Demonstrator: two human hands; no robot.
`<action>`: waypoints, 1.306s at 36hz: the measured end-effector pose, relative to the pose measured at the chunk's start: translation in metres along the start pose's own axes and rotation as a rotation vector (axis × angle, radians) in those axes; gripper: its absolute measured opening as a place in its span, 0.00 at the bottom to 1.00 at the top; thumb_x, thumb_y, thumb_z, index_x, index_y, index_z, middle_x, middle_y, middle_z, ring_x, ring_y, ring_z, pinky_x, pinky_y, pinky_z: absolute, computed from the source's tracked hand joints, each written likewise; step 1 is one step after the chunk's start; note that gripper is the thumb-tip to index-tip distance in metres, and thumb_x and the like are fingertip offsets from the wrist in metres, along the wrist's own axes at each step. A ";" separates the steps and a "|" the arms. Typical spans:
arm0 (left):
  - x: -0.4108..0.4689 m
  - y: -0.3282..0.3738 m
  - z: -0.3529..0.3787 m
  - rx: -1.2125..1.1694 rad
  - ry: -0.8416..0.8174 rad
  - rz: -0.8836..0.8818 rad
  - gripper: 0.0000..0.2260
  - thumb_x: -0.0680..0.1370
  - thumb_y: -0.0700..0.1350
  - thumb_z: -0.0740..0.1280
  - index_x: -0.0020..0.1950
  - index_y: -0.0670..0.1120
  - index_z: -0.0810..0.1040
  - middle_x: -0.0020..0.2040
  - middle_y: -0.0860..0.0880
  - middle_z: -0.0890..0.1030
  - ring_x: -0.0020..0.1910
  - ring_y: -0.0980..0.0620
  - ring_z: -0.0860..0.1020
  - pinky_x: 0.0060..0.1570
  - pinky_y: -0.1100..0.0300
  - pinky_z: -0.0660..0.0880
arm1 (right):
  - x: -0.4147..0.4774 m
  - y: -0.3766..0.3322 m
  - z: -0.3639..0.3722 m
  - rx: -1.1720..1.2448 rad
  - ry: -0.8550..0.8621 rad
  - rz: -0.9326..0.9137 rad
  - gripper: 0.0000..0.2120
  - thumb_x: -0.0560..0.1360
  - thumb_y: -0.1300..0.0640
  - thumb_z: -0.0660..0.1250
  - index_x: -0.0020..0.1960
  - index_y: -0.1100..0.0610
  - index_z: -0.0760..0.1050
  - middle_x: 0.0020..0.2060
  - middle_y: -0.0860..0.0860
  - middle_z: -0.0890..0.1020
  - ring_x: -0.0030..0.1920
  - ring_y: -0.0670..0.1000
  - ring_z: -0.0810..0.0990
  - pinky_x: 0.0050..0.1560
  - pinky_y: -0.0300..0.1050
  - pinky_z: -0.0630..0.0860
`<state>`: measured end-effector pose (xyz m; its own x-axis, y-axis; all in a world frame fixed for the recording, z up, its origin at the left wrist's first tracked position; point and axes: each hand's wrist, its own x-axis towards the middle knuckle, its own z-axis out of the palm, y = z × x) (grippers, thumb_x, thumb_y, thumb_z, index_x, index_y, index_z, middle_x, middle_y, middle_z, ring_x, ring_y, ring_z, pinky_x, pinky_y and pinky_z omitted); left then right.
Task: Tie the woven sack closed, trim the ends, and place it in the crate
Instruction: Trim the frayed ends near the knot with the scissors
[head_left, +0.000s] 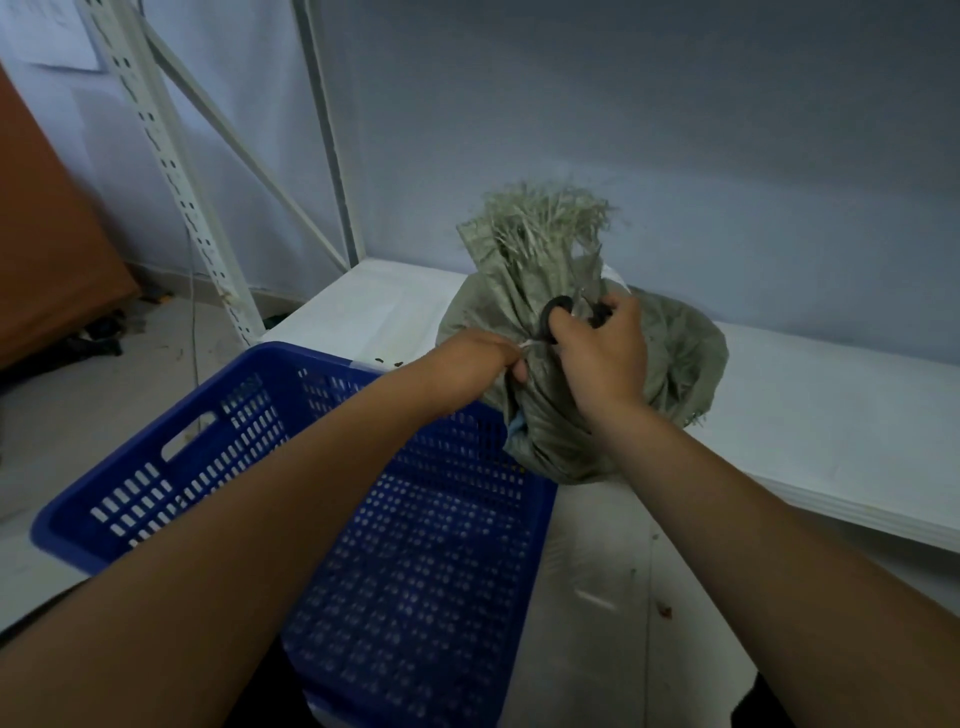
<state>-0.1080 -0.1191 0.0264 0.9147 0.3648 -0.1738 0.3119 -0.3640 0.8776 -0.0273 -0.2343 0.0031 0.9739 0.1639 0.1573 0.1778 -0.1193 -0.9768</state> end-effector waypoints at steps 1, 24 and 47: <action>0.000 0.001 -0.001 -0.003 0.009 -0.014 0.09 0.80 0.39 0.61 0.47 0.40 0.81 0.62 0.43 0.80 0.63 0.44 0.75 0.55 0.56 0.75 | -0.002 -0.001 0.000 -0.021 0.009 -0.031 0.23 0.73 0.49 0.71 0.64 0.51 0.67 0.41 0.46 0.78 0.38 0.42 0.77 0.35 0.41 0.69; 0.017 -0.008 -0.026 -0.340 0.325 -0.151 0.14 0.80 0.37 0.60 0.34 0.42 0.72 0.44 0.41 0.77 0.45 0.45 0.77 0.44 0.53 0.78 | -0.021 -0.029 -0.008 0.139 -0.341 -0.389 0.15 0.75 0.50 0.72 0.57 0.46 0.70 0.41 0.41 0.76 0.41 0.66 0.79 0.44 0.67 0.81; 0.019 -0.011 -0.036 -0.463 0.320 -0.166 0.15 0.82 0.45 0.57 0.36 0.45 0.70 0.37 0.45 0.80 0.49 0.46 0.79 0.50 0.50 0.78 | -0.033 -0.027 -0.001 0.182 -0.874 0.433 0.23 0.74 0.38 0.66 0.56 0.57 0.74 0.45 0.58 0.84 0.44 0.66 0.87 0.17 0.33 0.55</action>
<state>-0.1035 -0.0774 0.0296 0.7174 0.6520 -0.2454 0.2339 0.1064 0.9664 -0.0638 -0.2379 0.0241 0.4898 0.8152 -0.3091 -0.2641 -0.1992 -0.9437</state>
